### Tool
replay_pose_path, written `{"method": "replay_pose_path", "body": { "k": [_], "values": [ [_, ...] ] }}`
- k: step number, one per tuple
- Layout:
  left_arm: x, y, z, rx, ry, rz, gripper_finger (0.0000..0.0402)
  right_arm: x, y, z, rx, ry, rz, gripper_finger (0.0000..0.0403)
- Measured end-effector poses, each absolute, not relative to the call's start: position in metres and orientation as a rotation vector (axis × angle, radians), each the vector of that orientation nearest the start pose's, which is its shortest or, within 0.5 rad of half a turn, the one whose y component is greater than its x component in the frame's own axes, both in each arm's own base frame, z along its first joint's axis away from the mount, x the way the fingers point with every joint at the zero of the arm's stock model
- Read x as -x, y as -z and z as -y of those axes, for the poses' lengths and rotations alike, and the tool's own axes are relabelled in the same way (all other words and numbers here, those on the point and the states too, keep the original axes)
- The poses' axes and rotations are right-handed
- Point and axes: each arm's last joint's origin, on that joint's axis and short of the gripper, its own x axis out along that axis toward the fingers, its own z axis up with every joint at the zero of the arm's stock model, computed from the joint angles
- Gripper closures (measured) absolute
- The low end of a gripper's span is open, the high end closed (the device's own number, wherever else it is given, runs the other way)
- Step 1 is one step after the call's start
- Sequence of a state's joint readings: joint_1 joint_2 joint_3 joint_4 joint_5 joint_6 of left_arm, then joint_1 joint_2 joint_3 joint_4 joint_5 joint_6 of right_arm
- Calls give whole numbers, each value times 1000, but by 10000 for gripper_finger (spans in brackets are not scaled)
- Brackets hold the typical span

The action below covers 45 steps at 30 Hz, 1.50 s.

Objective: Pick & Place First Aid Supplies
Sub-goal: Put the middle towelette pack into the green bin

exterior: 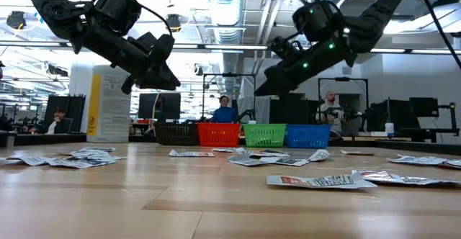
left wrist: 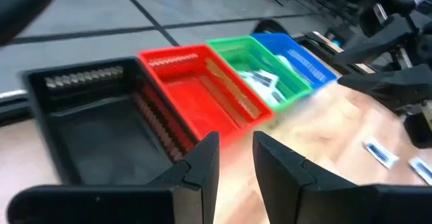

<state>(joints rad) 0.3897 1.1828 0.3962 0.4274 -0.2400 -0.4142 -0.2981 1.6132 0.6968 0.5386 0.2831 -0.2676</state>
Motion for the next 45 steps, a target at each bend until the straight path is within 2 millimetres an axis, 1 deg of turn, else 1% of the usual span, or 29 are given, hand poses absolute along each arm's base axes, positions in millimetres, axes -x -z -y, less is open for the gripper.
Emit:
{"method": "replay_pose_path", "body": {
  "k": [3, 8, 11, 14, 18, 23, 26, 28, 31, 33, 35, 39, 45],
  "values": [
    [-207, -183, -90, 403, -618, -253, 311, -301, -176, 87, 304, 415, -485, 286],
    [-208, -183, -88, 370, -507, -283, 311, -295, -177, 75, 310, 321, -571, 287],
    [-209, -183, -85, 374, -441, -292, 311, -292, -174, 70, 299, 209, -610, 287],
    [-211, -183, -81, 379, -379, -301, 311, -291, -170, 60, 280, 70, -646, 287],
    [-215, -183, -69, 387, -307, -310, 311, -290, -164, 36, 326, -118, -686, 287],
    [-221, -183, -49, 392, -234, -323, 311, -295, -157, 5, 384, -235, -683, 287],
    [-222, -183, -41, 407, -203, -328, 311, -296, -151, -7, 371, -255, -699, 287],
    [-223, -182, -38, 408, -198, -338, 311, -301, -146, -12, 337, -225, -689, 287],
    [-223, -182, -36, 408, -190, -339, 311, -304, -136, -17, 277, -178, -712, 287],
    [-223, -182, -33, 414, -158, -344, 311, -309, -132, -20, 257, -150, -721, 287],
    [-224, -182, -29, 432, -111, -353, 311, -311, -126, -22, 244, -128, -748, 287],
    [-225, -182, -15, 434, -32, -369, 311, -317, -123, -25, 242, -131, -747, 287],
    [-226, -182, 5, 411, 28, -382, 311, -313, -115, -25, 241, -137, -824, 287]
  ]
}}
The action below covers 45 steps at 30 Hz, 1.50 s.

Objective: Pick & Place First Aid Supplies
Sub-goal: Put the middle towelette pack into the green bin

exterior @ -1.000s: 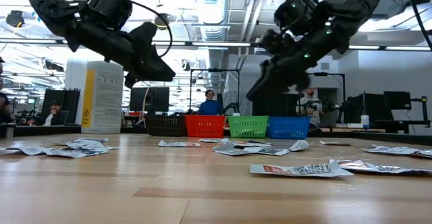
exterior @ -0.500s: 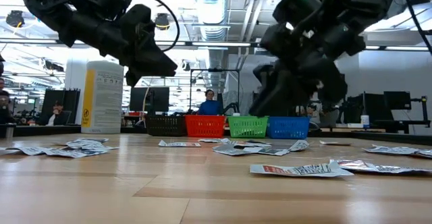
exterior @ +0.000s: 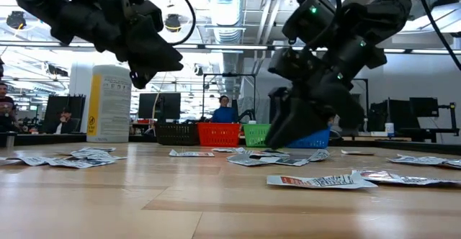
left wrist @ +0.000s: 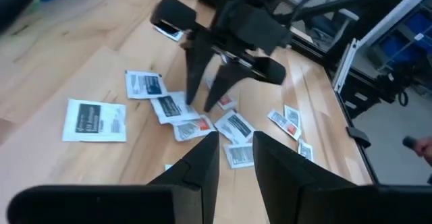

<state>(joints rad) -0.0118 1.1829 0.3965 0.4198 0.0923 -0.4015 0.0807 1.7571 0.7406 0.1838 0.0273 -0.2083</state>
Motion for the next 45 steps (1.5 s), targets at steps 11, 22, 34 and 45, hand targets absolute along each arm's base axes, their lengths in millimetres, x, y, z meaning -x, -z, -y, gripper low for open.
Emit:
{"method": "replay_pose_path", "body": {
  "k": [11, 22, 34, 45],
  "values": [
    [-224, -183, 25, 399, -121, -343, 311, -307, -110, -20, 234, -136, -912, 287],
    [-223, -183, 30, 373, -200, -318, 311, -298, -91, -15, 46, -26, -1087, 352],
    [-224, -180, 32, 402, -202, -331, 311, -300, -98, -34, 59, -96, -1004, 401],
    [-224, -180, 35, 399, -188, -335, 311, -297, -120, -43, 115, -50, -918, 392]
  ]
}}
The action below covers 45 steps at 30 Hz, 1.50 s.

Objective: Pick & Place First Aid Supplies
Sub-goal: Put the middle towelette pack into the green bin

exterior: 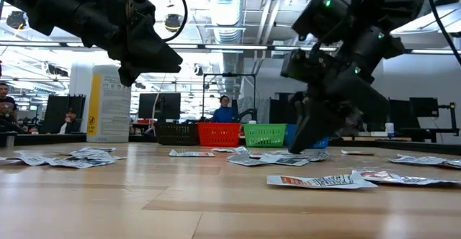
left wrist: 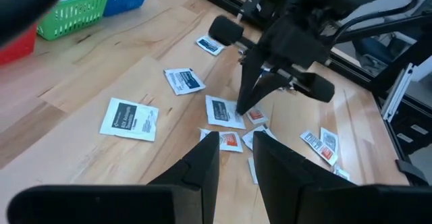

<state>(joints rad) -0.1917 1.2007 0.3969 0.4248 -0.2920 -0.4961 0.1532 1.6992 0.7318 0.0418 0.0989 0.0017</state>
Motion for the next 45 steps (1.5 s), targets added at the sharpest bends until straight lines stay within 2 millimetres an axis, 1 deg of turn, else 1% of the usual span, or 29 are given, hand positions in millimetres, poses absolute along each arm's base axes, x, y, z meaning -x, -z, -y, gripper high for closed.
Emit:
{"method": "replay_pose_path", "body": {
  "k": [3, 8, 14, 19, 23, 26, 30, 35, 38, 42, 45],
  "values": [
    [-224, -180, 35, 399, -188, -335, 311, -298, -130, -44, 122, -32, -871, 381],
    [-224, -180, 35, 398, -191, -334, 311, -299, -131, -43, 121, -28, -864, 351],
    [-224, -180, 35, 396, -201, -331, 311, -300, -120, -44, 126, -28, -903, 318],
    [-224, -180, 35, 395, -202, -332, 311, -303, -108, -45, 116, -45, -930, 310],
    [-224, -179, 35, 395, -202, -332, 311, -304, -98, -45, 81, -24, -963, 315],
    [-224, -179, 34, 395, -202, -333, 311, -303, -93, -45, 80, -25, -982, 326],
    [-224, -179, 34, 394, -203, -334, 311, -303, -92, -45, 80, -25, -988, 351],
    [-224, -179, 34, 394, -203, -335, 311, -302, -91, -45, 76, -30, -996, 395],
    [-224, -179, 34, 394, -203, -335, 311, -302, -91, -45, 61, -29, -997, 394],
    [-224, -179, 34, 394, -203, -335, 311, -302, -95, -45, 35, -23, -985, 397],
    [-224, -179, 34, 394, -203, -335, 311, -306, -106, -46, 36, -27, -955, 399]
  ]
}}
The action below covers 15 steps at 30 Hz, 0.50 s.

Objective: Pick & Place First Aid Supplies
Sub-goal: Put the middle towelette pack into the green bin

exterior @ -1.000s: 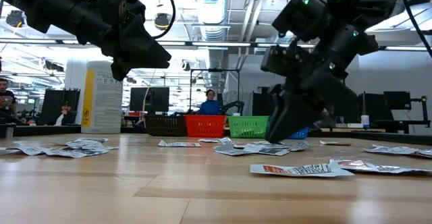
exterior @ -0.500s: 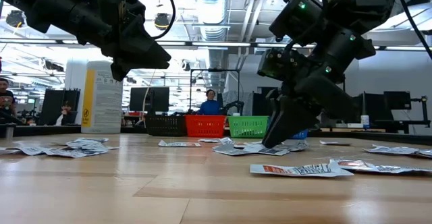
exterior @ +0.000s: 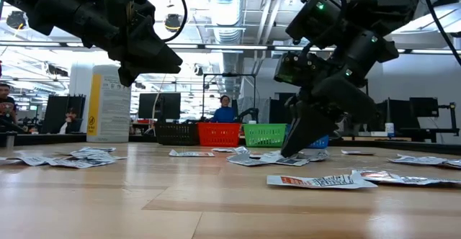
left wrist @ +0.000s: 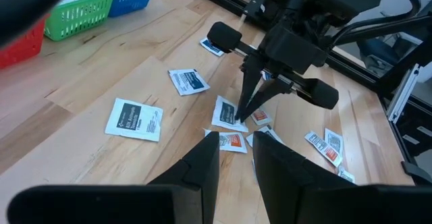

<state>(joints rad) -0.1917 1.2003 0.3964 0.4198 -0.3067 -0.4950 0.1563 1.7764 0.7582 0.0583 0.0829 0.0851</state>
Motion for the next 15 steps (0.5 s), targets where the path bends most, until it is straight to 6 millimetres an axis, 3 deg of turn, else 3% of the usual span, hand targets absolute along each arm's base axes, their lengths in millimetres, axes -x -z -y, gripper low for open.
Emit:
{"method": "replay_pose_path", "body": {
  "k": [8, 15],
  "values": [
    [-223, -179, 34, 389, -202, -336, 311, -322, -139, -42, 121, -15, -835, 400],
    [-223, -179, 34, 382, -201, -337, 311, -335, -157, -31, 129, 16, -781, 401]
  ]
}}
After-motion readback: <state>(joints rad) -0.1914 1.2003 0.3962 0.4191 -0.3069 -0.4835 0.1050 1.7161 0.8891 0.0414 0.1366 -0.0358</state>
